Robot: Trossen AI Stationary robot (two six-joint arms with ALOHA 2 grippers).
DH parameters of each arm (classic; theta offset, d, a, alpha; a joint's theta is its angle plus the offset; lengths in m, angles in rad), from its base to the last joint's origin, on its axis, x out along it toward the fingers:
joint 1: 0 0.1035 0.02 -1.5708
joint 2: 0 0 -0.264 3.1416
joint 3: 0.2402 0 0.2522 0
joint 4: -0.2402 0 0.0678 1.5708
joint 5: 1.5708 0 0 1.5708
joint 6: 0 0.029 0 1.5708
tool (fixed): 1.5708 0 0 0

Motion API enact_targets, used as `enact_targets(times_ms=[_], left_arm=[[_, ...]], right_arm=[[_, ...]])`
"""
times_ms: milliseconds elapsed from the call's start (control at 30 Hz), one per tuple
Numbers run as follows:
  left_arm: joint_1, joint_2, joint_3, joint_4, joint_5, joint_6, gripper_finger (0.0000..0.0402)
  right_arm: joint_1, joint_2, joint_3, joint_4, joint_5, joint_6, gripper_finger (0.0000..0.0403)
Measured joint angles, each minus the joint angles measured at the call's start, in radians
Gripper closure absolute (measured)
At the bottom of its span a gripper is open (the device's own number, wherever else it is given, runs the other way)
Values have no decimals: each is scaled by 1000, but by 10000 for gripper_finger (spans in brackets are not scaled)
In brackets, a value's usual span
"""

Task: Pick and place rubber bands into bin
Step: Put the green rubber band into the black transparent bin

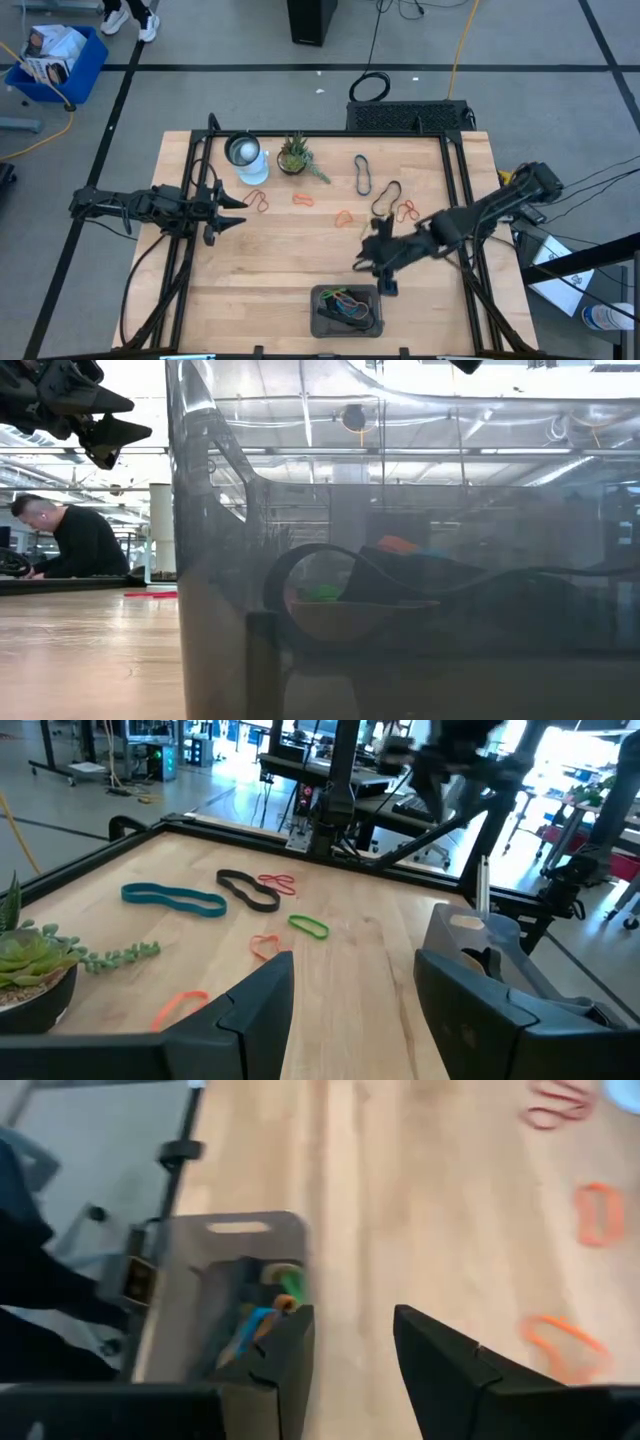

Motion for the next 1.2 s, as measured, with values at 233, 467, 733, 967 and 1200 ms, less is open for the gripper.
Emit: enact_targets(times_ms=[233,467,733,967,1200], left_arm=[[0,0,0,0,-18,-1,188],[0,0,0,-1,-18,-10,188],[0,0,0,-2,-25,-10,188],[0,0,0,-2,-32,-6,188],[0,0,0,-2,-36,-6,188]], right_arm=[[-126,-11,-1,-195,-4,-57,268],[-191,45,-101,-185,-11,-192,272],[-233,58,-334,15,-11,-197,273],[-238,58,-484,293,-65,-220,273],[-263,58,-543,359,-64,-222,273]])
